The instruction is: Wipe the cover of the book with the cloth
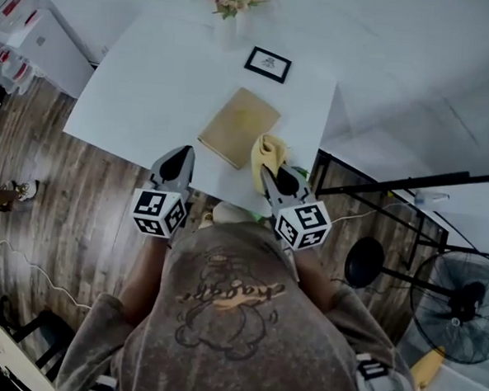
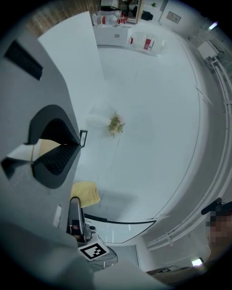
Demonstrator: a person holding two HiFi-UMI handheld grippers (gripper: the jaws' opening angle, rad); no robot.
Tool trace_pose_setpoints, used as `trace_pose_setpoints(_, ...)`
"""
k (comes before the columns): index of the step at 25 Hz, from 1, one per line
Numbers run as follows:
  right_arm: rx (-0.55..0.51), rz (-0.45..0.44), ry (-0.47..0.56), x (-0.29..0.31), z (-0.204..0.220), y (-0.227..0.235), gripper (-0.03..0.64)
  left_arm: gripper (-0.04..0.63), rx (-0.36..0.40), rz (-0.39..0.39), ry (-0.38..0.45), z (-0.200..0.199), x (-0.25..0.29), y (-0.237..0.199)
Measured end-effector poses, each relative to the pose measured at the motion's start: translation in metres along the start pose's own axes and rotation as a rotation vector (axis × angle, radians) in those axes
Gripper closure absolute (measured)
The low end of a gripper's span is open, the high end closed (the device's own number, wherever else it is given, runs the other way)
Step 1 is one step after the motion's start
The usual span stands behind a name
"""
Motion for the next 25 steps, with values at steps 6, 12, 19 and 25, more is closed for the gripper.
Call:
trace_pose_setpoints(6, -0.003, -0.013, 0.021, 0.026, -0.005, 0.007, 0.554, 0.592, -0.005, 0.033, -0.031, 0.006, 0.016, -0.009)
trace_pose_setpoints(12, 0.011, -0.024, 0.01, 0.054, -0.003, 0.016, 0.554, 0.592, 0.008, 0.047, -0.04, 0.007, 0.038, -0.02)
trace_pose_setpoints(19, 0.019, -0.104, -0.039, 0.102, -0.001, 0.021, 0.554, 0.592, 0.006, 0.034, -0.069, 0.014, 0.055, -0.028)
trace_pose_setpoints(25, 0.03, -0.156, -0.119, 0.142, 0.01, 0.026, 0.554, 0.592, -0.001, 0.015, -0.091, 0.019, 0.065, -0.036)
Point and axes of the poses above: the fingertips, and each gripper's own axes: x forward along the fingers, y to its right, z out of its underside, the point moved 8 cm from there along -x, backward along the fingers, and after that the axes turned 14 degrees about -z, right-handed, at the moved point
